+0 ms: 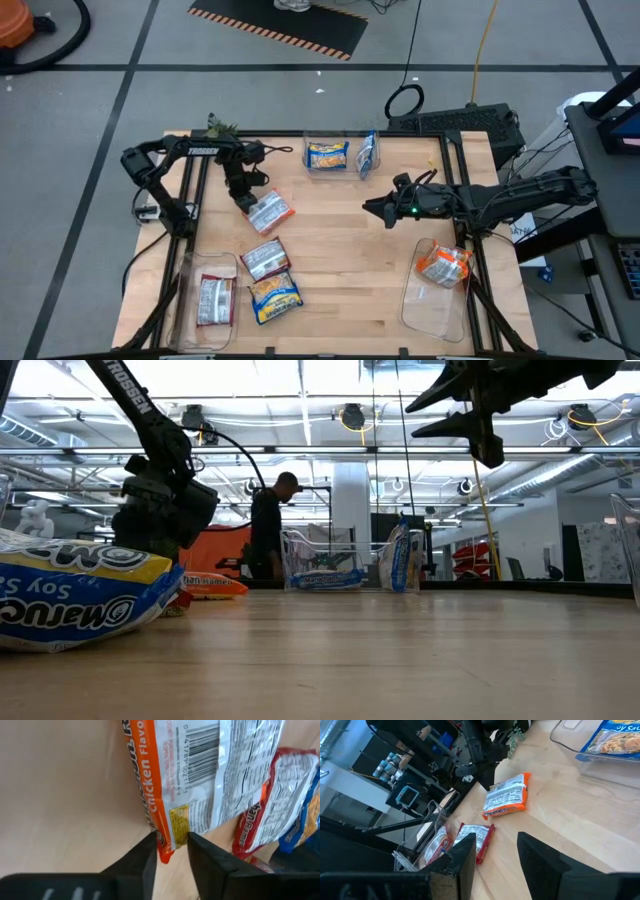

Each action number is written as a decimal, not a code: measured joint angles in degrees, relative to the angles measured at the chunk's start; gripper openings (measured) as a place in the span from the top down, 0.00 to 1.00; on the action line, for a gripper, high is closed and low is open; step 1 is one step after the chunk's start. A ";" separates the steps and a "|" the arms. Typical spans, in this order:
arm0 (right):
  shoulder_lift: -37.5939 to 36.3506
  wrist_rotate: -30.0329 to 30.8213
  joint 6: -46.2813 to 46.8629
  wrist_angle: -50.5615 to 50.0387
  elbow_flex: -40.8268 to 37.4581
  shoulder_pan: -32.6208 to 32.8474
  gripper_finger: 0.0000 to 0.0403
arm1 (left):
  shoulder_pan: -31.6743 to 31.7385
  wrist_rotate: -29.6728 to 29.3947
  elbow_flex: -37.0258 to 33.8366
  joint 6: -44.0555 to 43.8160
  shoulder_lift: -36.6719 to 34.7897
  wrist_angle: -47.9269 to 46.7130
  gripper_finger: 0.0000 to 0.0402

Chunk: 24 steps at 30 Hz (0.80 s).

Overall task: Sort Maruchan noodles
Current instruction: Put the orange noodle pack into the bottom right transparent bin

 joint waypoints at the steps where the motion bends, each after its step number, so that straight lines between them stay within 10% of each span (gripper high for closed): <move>1: 0.00 0.00 -0.12 -0.02 0.00 -0.01 0.65 | 0.00 0.00 0.00 0.23 0.00 -0.21 0.74; 12: 0.00 0.07 -1.71 -0.04 0.00 0.00 0.65 | -1.66 -0.15 0.00 -0.81 0.00 0.01 0.98; 24: 0.00 0.15 -0.18 0.14 0.00 -0.01 0.65 | -4.91 -2.23 0.42 -9.43 -7.51 -0.03 1.00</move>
